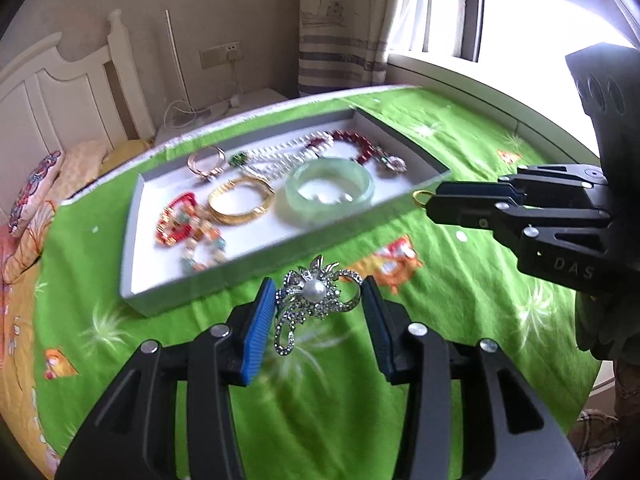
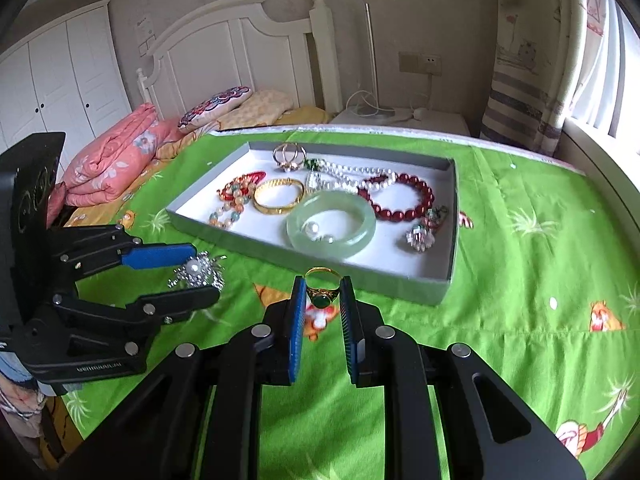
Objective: Organize jewelry
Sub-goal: 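Grasp the silver pearl brooch with the left tool while the right tool holds the ring, then carry the brooch and ring into the tray and open both tools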
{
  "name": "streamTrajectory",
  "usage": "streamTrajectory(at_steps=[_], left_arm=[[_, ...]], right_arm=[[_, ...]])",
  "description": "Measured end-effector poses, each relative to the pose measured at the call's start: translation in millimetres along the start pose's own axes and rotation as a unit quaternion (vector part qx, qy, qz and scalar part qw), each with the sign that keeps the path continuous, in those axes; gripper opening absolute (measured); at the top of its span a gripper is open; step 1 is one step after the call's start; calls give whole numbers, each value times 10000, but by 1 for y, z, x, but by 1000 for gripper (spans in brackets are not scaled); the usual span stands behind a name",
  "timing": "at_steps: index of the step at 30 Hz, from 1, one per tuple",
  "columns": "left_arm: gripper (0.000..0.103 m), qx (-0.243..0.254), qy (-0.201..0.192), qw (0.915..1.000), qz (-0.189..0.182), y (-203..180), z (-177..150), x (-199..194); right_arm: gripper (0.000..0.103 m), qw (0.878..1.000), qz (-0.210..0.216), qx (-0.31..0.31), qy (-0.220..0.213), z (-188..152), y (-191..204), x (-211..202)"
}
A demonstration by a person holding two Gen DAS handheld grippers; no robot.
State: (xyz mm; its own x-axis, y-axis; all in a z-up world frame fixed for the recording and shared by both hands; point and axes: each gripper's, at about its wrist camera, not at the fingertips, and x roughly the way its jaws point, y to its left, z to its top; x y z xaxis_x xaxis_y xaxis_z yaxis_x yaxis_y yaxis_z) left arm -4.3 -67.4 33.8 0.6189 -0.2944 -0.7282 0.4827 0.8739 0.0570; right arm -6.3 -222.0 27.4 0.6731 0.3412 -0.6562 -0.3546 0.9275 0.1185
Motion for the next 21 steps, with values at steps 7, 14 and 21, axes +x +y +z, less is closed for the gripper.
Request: streamTrajectory(at_steps=[7,14,21], left_arm=[[44,-216,-53,9996,159,26,25,6],[44,-347,-69,9987,355,43,47,23],[44,-629,67,9968,496,67,66,53]], right_arm=[[18,10000,4,-61,-33,21,-2,13],[18,9998,27,-175,-53,41,0,33],[18,9994,-49,-280,202,53,-1,66]])
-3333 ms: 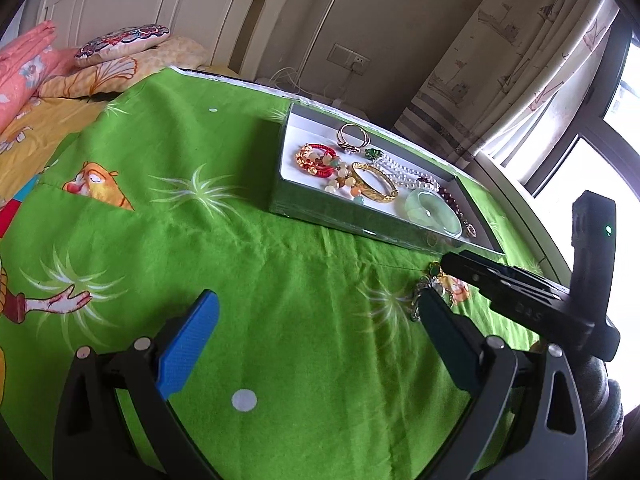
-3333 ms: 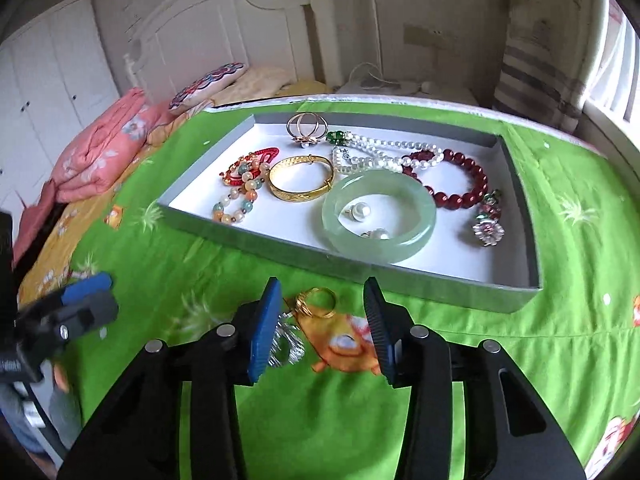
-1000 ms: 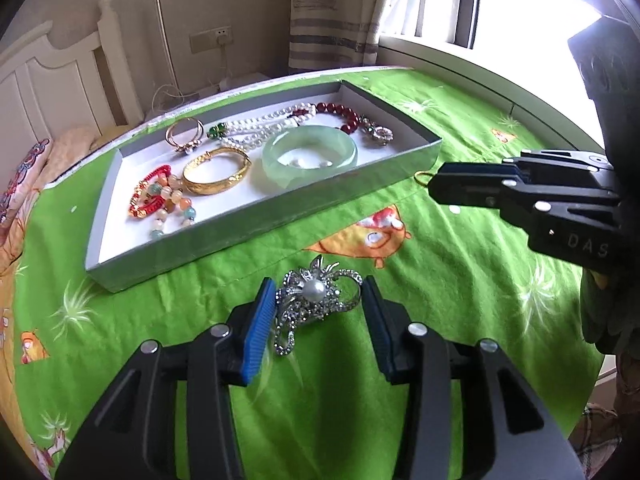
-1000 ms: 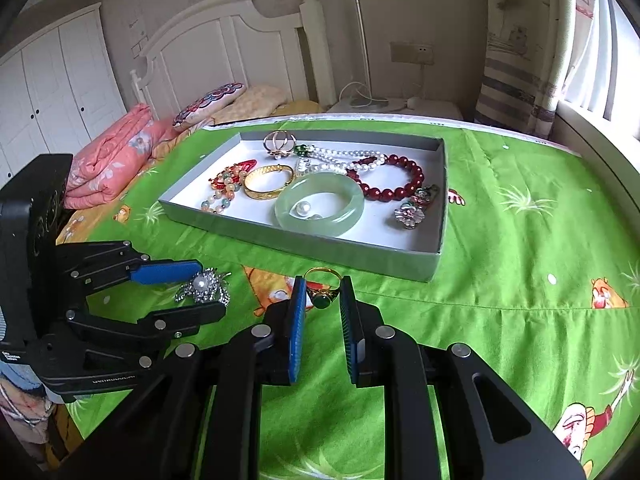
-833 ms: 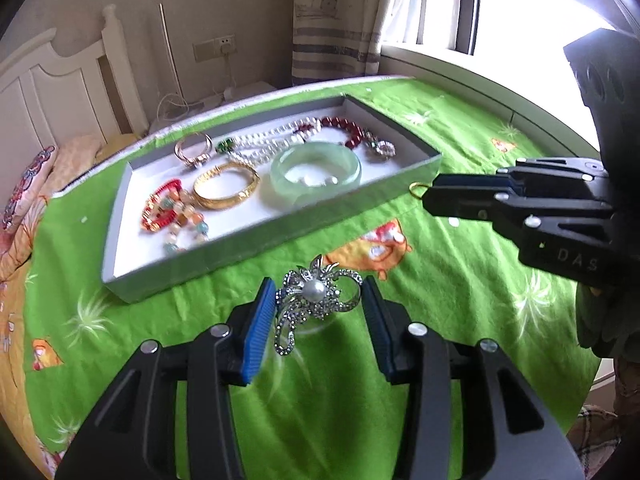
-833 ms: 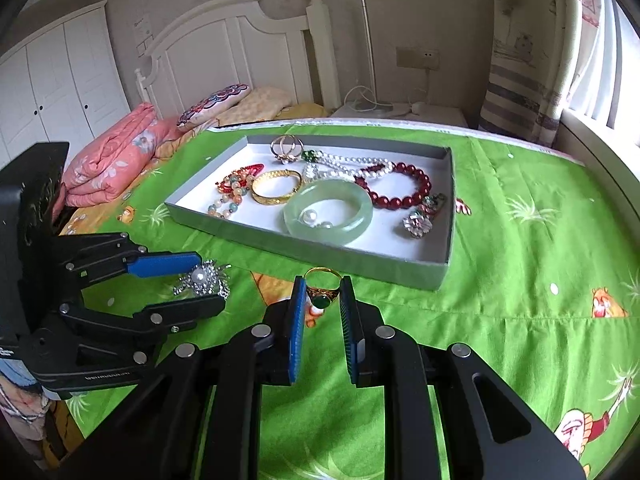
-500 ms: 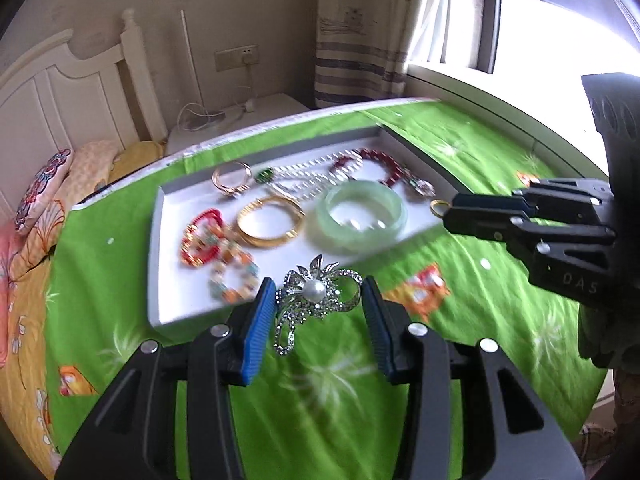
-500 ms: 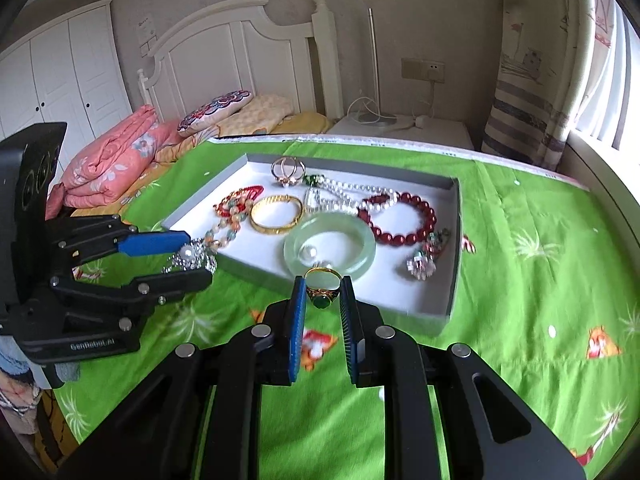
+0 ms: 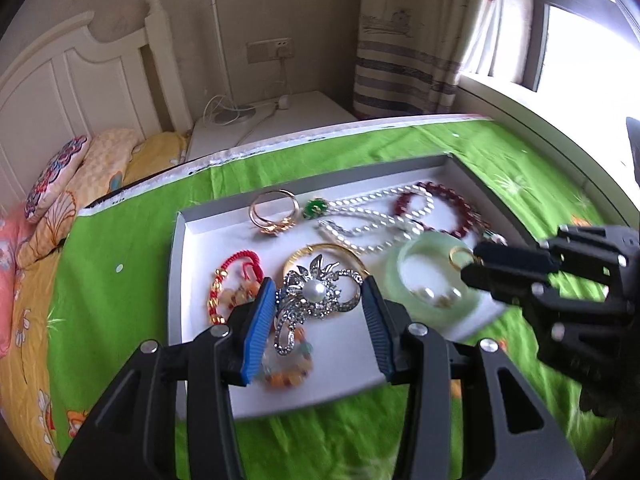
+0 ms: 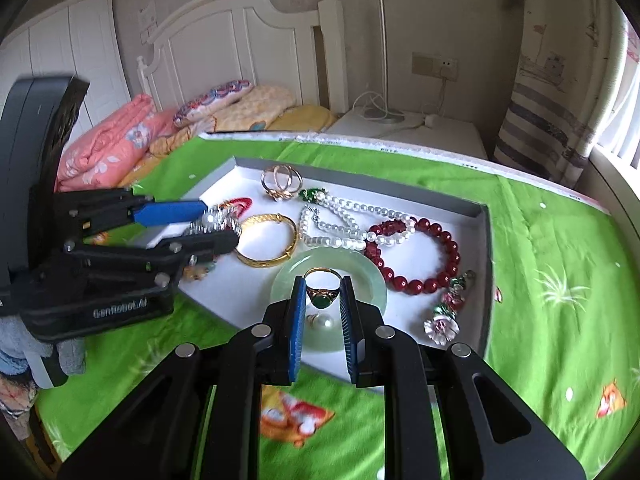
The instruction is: Organize jewelry
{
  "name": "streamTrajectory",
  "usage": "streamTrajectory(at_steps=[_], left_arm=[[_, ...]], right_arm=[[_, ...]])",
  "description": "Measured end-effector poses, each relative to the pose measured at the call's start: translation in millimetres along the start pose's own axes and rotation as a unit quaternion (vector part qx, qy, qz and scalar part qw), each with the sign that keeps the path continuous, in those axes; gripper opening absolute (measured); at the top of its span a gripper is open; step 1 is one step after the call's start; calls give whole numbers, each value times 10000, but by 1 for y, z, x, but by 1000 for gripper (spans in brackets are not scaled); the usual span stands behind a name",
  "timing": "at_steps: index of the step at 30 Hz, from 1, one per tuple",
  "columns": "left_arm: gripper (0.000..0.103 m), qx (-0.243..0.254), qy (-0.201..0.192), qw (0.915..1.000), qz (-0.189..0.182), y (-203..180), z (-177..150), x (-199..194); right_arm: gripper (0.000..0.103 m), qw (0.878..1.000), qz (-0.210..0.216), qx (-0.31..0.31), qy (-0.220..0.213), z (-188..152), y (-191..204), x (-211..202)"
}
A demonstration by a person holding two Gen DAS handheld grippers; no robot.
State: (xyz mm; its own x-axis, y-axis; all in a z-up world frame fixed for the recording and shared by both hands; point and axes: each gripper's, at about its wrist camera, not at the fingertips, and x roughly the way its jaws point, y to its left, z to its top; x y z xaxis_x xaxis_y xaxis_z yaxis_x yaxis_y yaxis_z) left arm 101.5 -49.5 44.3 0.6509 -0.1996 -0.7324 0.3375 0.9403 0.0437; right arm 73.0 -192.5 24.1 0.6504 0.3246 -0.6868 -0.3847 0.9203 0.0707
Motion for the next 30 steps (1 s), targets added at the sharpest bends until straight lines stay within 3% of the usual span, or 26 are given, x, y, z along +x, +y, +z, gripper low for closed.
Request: streamTrajectory(at_steps=[14,18,20,22,25,28,30], left_arm=[[44,-302,283,9991,-10,12,13,49],[44,-277,270,9992,21,12,12,47],[51,-346,200,9992,48,15,12,39],[68,-406,10,9991,109,19,11,24],[80,-495,-437,9972,340,27,11,-14],[101,-851,-1204,9864,732,38,3,-69],[101,-1027,-1619,9766,972,40,-5,-99]], right_arm=[[19,9998,-64,12,194,-1,-4,29],[35,9998,58,159,103,-1,-9,23],[42,9995,133,295,-8,-1,-12,12],[48,9988,211,377,-208,0,-14,-4],[65,9955,315,594,-665,-3,-22,-40],[72,9895,375,814,-1134,-15,-30,-77],[79,9876,258,881,-1271,-24,-31,-93]])
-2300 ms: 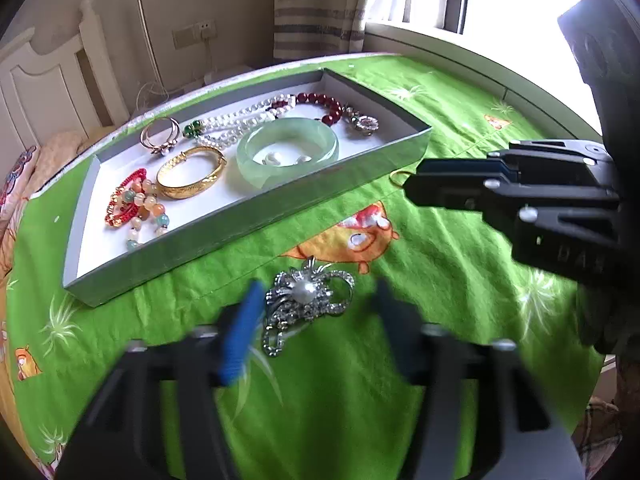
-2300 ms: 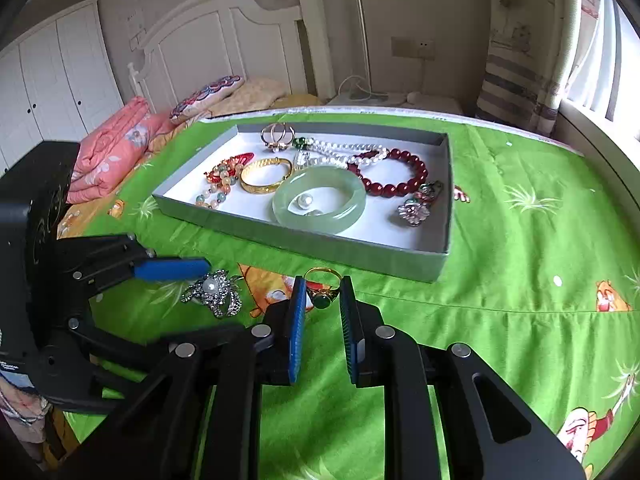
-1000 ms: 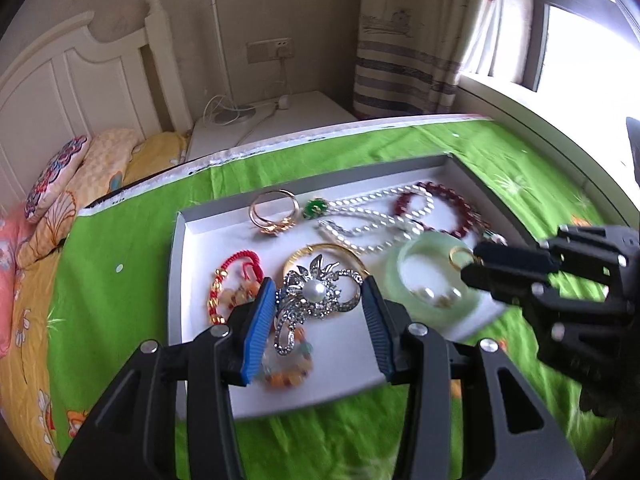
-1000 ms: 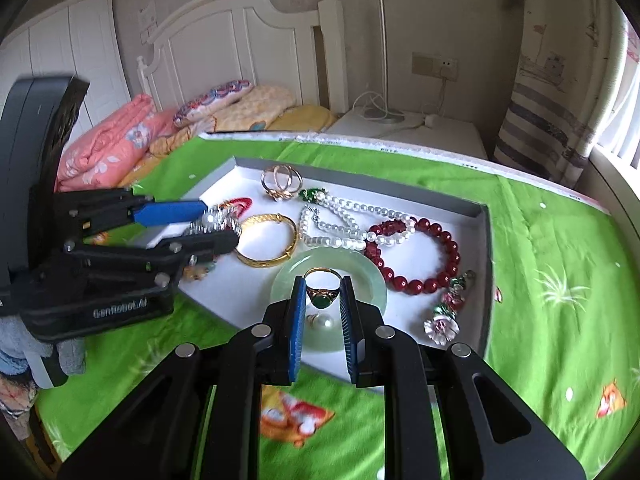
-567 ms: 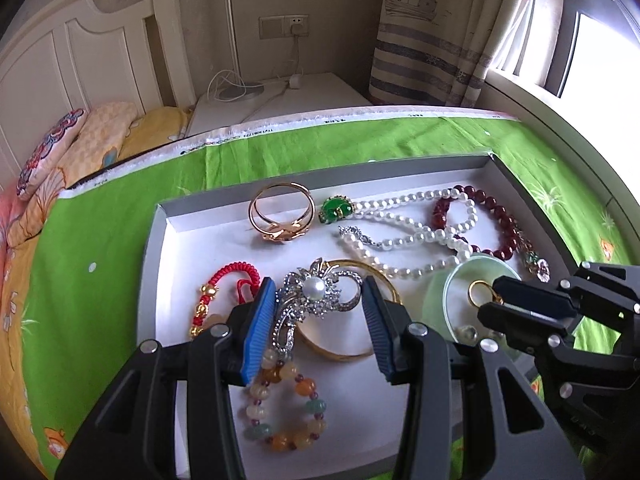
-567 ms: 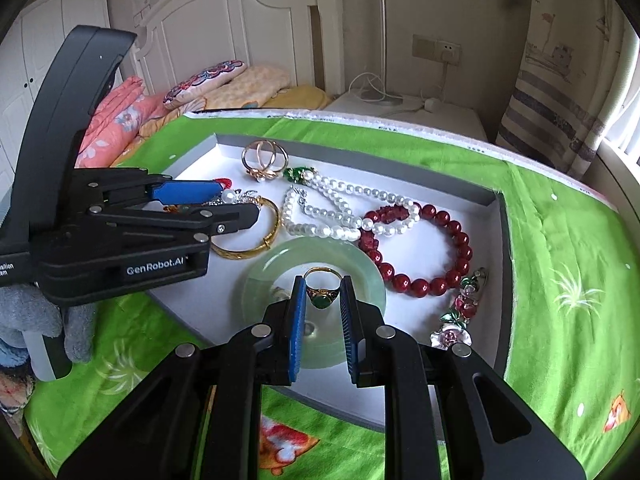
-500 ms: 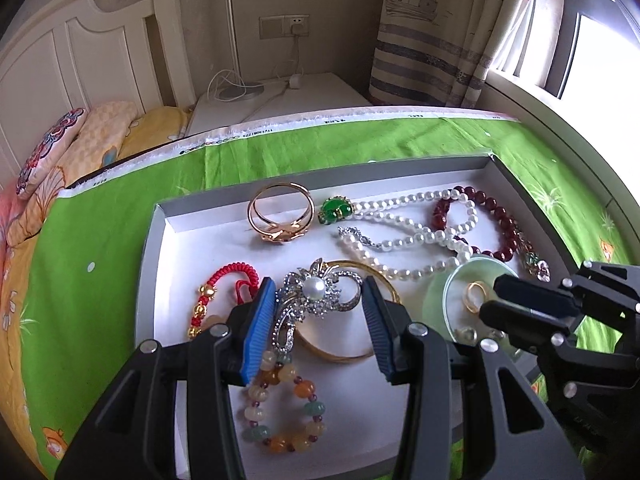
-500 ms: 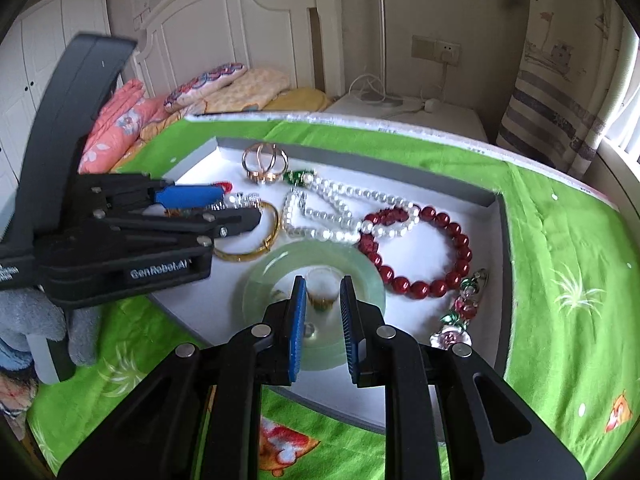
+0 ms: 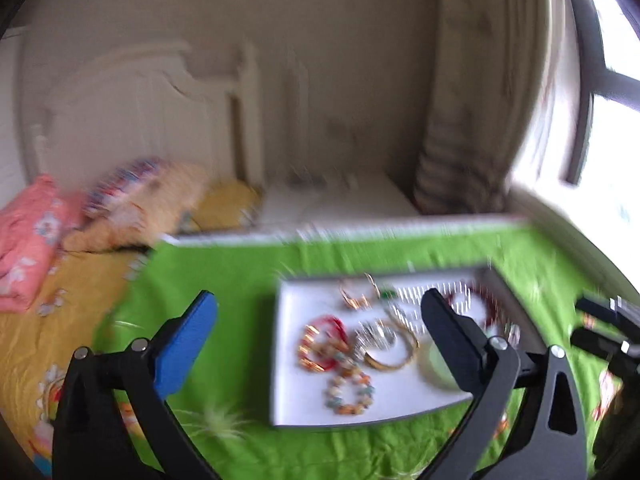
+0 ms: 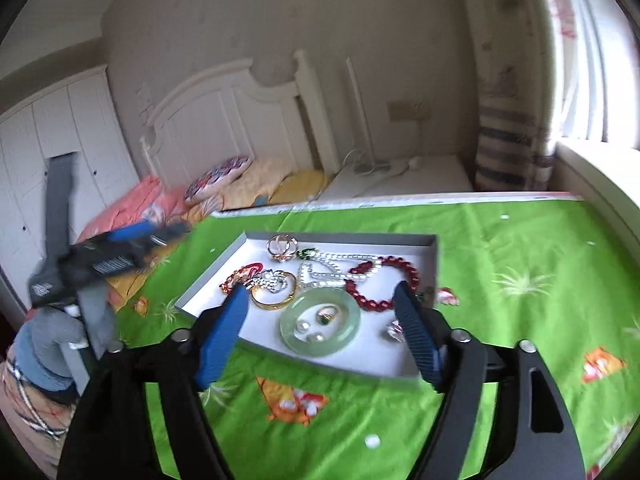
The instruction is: Organize jewelry
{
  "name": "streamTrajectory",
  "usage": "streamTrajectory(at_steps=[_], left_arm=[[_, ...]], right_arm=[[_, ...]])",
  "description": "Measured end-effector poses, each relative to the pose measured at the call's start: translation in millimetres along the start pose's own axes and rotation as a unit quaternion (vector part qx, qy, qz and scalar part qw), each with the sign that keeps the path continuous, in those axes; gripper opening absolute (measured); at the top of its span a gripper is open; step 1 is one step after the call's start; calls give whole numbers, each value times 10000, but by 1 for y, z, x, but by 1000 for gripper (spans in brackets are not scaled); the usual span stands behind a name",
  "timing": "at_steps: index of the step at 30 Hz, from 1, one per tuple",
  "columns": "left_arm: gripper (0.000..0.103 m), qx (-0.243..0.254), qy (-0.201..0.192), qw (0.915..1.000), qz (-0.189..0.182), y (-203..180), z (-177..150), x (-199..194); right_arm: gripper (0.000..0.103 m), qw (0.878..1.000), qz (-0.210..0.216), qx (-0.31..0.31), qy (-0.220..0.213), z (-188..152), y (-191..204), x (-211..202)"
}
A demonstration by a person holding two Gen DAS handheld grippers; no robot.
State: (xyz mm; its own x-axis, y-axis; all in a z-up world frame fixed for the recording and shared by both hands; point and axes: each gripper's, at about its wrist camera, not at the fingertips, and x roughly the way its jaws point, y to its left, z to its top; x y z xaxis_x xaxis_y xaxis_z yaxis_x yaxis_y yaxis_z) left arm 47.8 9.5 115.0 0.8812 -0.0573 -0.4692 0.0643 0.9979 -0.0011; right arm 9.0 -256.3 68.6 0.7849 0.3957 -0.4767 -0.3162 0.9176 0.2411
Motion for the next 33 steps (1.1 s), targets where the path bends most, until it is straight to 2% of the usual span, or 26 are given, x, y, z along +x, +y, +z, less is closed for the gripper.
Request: streamTrajectory(at_steps=[2,4,6,9,13,16,19,24,27,33], left_arm=[[101,-83,-157,9991,380,3,-1,-24],[101,-168,-192,9976,651,3,-5,-39],[101,-166,-282,9967,743,-2,-13,-51],[101,-226,-154,9972,694,-13,-32,-55],[101,-204,443,9965,675,-29,-68,-40],[101,-269,699,9958,525,-31,-91,-29],[101,-214,922,9943,481,-31,-101,-19],[101,-149,903,9951,369,-34,-104,-15],[101,-187,989,9945,273,-33,-102,-10],[101,-202,840,9959,267,-33,-101,-15]], right_arm=[[85,9996,-243,-81,-95,-8,3,-13],[86,9982,-539,-162,-220,-13,8,-23],[87,9960,-818,-87,-352,-20,13,-30],[87,9930,-1104,5,-417,-31,21,-34],[87,9898,-1418,-21,-133,-44,34,-21],[86,9845,-1734,-240,-67,-52,43,-12],[86,9833,-1797,-276,11,-54,43,-5],[86,9838,-1779,-205,-19,-55,43,4],[86,9815,-1895,-231,130,-55,45,11],[86,9769,-2116,-156,242,-55,42,15]])
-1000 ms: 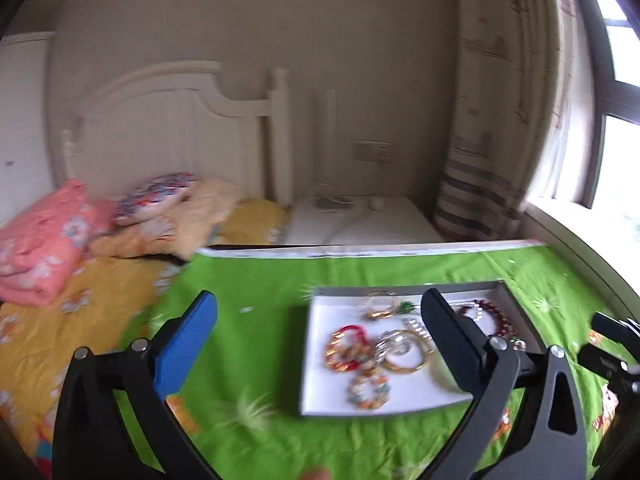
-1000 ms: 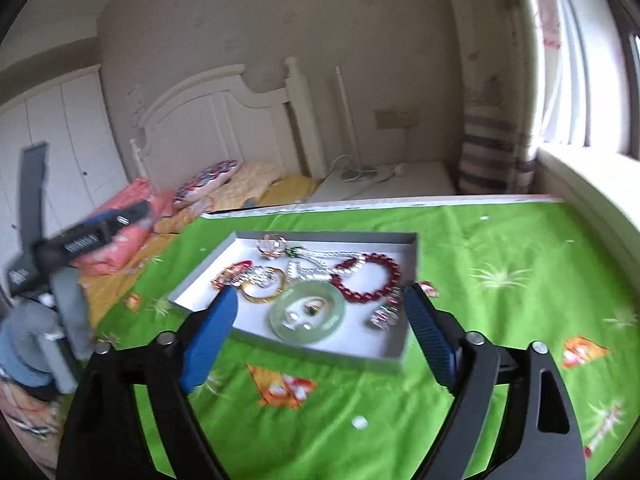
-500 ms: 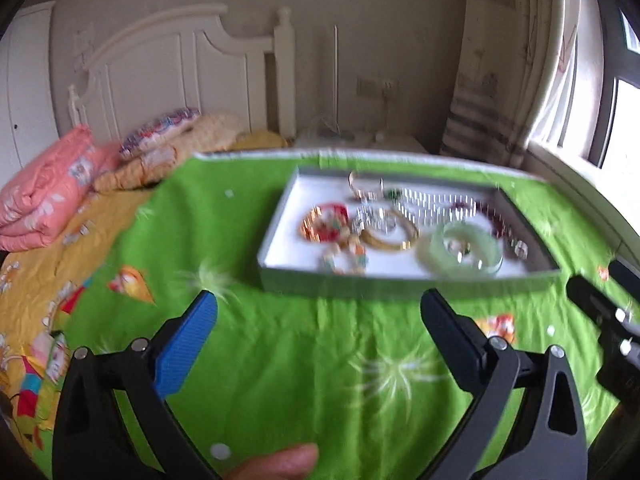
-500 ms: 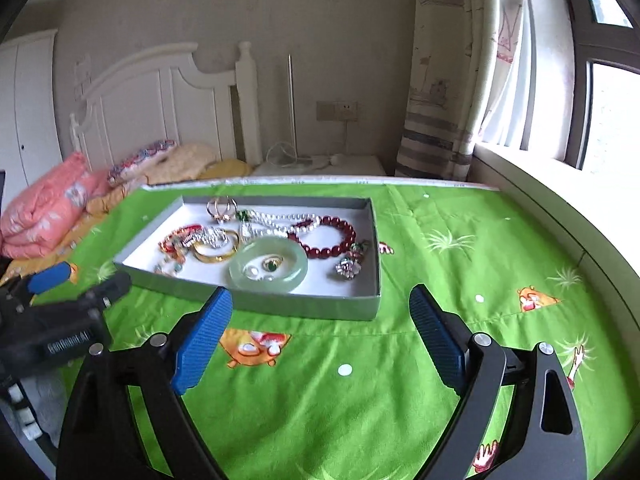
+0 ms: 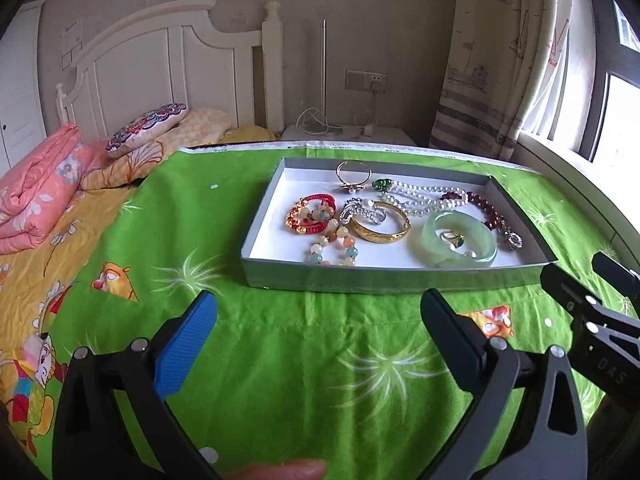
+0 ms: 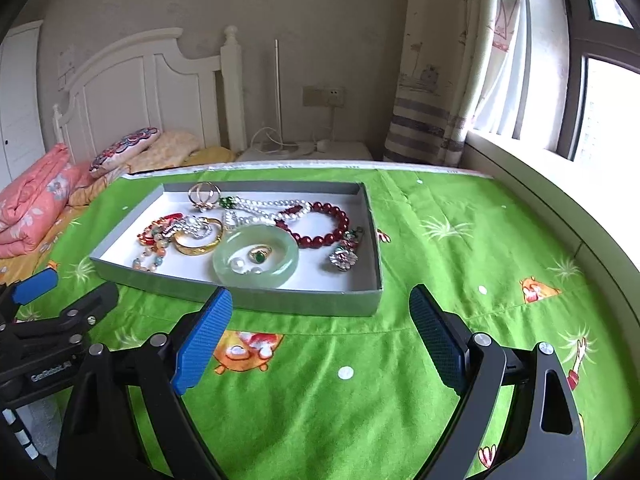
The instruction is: Organize jewelry
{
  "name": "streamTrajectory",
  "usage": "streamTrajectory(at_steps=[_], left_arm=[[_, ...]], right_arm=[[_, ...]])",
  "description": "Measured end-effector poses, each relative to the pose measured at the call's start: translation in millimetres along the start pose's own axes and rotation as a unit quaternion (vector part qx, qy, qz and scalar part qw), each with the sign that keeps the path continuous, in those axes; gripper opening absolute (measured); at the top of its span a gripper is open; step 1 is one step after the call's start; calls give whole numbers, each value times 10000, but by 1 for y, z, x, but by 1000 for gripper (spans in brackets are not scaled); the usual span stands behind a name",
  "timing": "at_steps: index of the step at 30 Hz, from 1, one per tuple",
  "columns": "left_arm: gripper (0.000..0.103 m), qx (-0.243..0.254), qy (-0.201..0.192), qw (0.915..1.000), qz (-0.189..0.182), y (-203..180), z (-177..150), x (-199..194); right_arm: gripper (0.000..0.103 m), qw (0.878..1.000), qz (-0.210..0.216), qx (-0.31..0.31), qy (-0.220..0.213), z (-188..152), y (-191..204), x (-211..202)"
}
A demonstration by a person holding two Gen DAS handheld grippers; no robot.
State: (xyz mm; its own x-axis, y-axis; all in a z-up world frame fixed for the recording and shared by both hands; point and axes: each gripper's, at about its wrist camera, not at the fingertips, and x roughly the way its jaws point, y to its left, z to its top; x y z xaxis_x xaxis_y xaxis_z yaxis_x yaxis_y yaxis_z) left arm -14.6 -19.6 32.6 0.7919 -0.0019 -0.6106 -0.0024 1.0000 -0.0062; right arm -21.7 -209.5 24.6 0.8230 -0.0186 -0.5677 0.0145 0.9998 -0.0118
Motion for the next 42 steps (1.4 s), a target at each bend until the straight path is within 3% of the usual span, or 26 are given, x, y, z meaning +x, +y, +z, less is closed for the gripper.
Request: streamTrajectory(at_steps=[13,42], left_arm=[[101,27,64,9999,-89,-1,0,1],[101,11,102,9999,-85,-1,-1,2]], right_arm=[[86,9995,32,312,49,-1,-11,3],[86,9994,69,313,100,-1,-9,7]])
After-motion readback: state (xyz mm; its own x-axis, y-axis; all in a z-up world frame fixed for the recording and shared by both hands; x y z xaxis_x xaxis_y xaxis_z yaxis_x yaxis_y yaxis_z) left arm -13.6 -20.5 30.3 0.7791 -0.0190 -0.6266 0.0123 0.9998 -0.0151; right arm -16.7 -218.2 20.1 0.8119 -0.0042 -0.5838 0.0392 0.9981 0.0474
